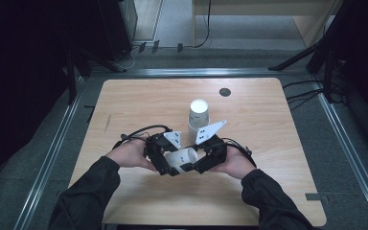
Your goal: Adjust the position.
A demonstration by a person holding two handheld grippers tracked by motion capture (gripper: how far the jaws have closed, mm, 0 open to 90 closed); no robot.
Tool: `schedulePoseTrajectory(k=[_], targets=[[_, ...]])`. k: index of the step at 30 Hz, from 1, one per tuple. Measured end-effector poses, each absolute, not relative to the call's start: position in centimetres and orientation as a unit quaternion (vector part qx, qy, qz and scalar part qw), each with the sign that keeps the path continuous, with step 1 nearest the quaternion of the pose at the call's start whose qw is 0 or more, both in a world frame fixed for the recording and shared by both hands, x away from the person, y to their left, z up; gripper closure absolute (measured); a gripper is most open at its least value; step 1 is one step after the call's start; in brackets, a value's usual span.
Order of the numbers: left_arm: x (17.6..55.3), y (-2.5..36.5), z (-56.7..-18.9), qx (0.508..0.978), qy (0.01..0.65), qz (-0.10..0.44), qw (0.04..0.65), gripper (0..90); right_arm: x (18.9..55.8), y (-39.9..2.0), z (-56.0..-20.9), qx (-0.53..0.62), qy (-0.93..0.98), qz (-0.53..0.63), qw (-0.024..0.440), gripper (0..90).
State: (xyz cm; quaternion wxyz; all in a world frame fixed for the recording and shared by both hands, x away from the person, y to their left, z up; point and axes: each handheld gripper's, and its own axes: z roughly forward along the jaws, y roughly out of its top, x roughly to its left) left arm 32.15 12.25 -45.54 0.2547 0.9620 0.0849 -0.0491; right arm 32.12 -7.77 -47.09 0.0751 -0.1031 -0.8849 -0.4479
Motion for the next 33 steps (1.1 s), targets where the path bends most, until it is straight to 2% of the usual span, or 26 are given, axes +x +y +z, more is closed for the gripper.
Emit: schedulePoseTrajectory(k=[4, 11, 13, 24, 33], targets=[[32.2, 12.8, -45.2, 0.954, 0.096, -0.051, 0.280, 11.2, 32.3, -8.3, -46.8, -0.106, -0.881, -0.456, 0.074, 33.7], [32.6, 14.3, -45.2, 0.938, 0.122, -0.056, 0.318, 11.2, 32.6, -9.6, -46.1, -0.110, -0.871, -0.474, 0.070, 33.7], [32.6, 14.7, -45.2, 0.936, 0.126, -0.040, 0.327, 11.3, 32.7, -9.9, -46.0, -0.112, -0.869, -0.478, 0.067, 33.7], [32.3, 16.0, -46.1, 0.924, 0.157, -0.059, 0.344, 12.2, 32.7, -10.5, -45.8, -0.115, -0.865, -0.484, 0.063, 33.7], [31.5, 16.0, -46.6, 0.906, 0.169, -0.068, 0.381, 11.4, 32.7, -11.1, -45.5, -0.118, -0.857, -0.497, 0.067, 33.6]])
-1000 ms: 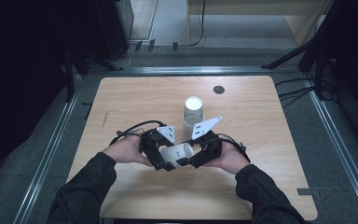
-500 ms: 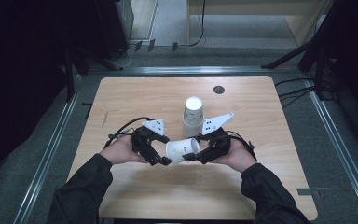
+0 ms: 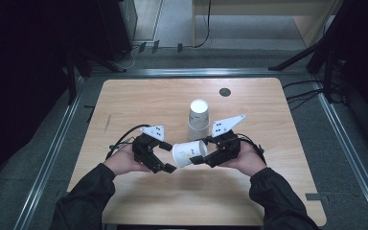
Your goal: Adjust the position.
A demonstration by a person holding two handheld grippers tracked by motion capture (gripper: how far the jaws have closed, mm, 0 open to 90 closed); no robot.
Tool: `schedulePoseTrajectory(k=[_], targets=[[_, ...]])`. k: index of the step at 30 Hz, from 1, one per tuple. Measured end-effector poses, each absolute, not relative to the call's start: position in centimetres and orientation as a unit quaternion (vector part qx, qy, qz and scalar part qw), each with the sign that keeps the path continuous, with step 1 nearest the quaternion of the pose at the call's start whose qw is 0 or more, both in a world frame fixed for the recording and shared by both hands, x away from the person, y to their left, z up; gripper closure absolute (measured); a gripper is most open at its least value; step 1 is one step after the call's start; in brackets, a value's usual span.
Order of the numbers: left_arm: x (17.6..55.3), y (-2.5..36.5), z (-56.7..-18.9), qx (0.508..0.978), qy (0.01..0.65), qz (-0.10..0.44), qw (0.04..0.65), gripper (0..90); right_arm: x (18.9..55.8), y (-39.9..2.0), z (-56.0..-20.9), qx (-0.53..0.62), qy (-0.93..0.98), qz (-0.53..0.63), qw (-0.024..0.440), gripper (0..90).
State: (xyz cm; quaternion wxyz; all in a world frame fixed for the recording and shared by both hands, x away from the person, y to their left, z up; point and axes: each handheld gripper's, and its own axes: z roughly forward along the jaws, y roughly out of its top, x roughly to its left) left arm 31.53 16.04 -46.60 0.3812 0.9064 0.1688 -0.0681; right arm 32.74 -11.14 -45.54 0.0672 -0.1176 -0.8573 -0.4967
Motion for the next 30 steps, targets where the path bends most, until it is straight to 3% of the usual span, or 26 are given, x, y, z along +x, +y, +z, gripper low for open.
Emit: schedulePoseTrajectory(k=[21, 30], targets=[[31.2, 15.0, -47.2, 0.882, 0.149, -0.072, 0.442, 8.9, 32.6, -10.6, -45.6, -0.107, -0.847, -0.511, 0.099, 33.7], [31.1, 15.0, -47.3, 0.880, 0.138, -0.076, 0.448, 19.8, 32.6, -10.2, -45.9, -0.105, -0.845, -0.512, 0.112, 33.7]])
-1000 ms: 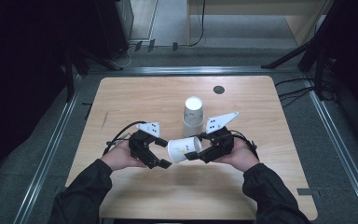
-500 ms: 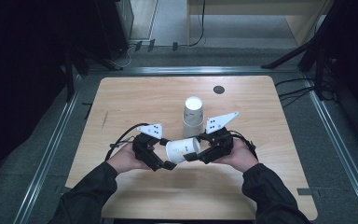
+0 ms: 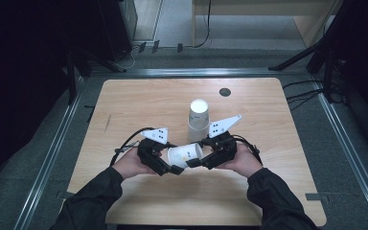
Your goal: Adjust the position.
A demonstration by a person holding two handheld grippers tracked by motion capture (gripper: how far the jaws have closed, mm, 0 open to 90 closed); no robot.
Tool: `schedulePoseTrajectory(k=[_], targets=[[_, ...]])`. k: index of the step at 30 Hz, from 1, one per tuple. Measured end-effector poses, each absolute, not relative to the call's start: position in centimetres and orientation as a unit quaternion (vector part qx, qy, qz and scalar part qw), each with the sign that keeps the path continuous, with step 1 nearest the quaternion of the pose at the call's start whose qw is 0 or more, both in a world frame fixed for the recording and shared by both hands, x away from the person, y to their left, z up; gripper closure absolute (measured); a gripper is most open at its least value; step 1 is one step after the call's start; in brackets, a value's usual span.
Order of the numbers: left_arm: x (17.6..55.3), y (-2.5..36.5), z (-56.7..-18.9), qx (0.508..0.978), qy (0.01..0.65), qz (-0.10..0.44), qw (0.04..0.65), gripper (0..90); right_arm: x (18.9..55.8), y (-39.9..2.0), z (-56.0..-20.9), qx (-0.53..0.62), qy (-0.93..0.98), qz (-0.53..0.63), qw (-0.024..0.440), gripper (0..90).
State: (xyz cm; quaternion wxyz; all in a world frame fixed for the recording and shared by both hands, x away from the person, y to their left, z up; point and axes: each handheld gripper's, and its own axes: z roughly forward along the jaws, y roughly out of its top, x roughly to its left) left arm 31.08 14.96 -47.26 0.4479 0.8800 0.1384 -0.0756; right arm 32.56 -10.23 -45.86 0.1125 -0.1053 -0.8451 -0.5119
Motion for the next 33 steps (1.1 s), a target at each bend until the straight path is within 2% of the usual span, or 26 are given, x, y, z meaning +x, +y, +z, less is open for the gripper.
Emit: schedulePoseTrajectory(k=[18, 23, 33], targets=[[31.1, 15.0, -47.2, 0.889, 0.140, -0.069, 0.431, 23.2, 32.6, -10.1, -46.2, -0.111, -0.850, -0.501, 0.115, 32.9], [31.2, 15.2, -47.0, 0.888, 0.145, -0.068, 0.431, 23.1, 32.5, -9.9, -46.2, -0.116, -0.852, -0.498, 0.113, 20.8], [31.6, 16.4, -46.1, 0.890, 0.155, -0.065, 0.424, 23.1, 32.9, -10.8, -46.3, -0.128, -0.864, -0.479, 0.082, 21.5]])
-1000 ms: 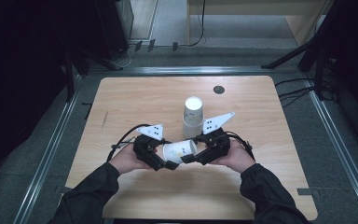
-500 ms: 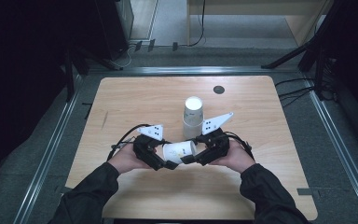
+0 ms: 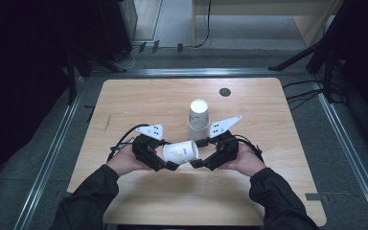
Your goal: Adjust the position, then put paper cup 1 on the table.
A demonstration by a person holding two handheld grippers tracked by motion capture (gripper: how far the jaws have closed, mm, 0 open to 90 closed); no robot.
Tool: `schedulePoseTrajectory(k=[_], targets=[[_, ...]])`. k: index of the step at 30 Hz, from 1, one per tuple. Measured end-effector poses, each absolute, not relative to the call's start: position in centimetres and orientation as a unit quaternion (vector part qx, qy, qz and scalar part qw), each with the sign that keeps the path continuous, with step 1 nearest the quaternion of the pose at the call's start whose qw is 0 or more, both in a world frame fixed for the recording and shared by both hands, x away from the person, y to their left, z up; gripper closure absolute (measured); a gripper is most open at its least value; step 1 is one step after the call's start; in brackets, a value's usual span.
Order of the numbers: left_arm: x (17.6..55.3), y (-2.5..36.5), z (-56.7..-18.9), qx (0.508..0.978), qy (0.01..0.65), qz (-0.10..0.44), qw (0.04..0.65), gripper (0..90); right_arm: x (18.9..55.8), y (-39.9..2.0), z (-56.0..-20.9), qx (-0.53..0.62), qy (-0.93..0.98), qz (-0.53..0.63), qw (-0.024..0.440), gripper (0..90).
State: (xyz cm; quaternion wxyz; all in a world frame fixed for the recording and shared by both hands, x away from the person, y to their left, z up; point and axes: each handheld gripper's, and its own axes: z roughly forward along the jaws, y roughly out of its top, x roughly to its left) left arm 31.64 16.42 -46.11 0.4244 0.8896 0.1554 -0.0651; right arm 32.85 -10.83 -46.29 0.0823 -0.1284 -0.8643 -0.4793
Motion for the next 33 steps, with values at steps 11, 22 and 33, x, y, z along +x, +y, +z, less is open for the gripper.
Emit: schedulePoseTrajectory(k=[11, 22, 33], targets=[[32.7, 17.3, -44.1, 0.907, 0.160, -0.051, 0.387, 23.1, 33.0, -11.4, -46.5, -0.127, -0.877, -0.459, 0.058, 22.2], [33.8, 16.2, -42.4, 0.937, 0.139, -0.045, 0.317, 23.2, 33.2, -11.3, -46.6, -0.135, -0.879, -0.454, 0.053, 22.2], [33.5, 14.4, -43.2, 0.958, 0.113, -0.038, 0.261, 23.1, 33.2, -11.2, -46.7, -0.132, -0.880, -0.453, 0.056, 22.4]])
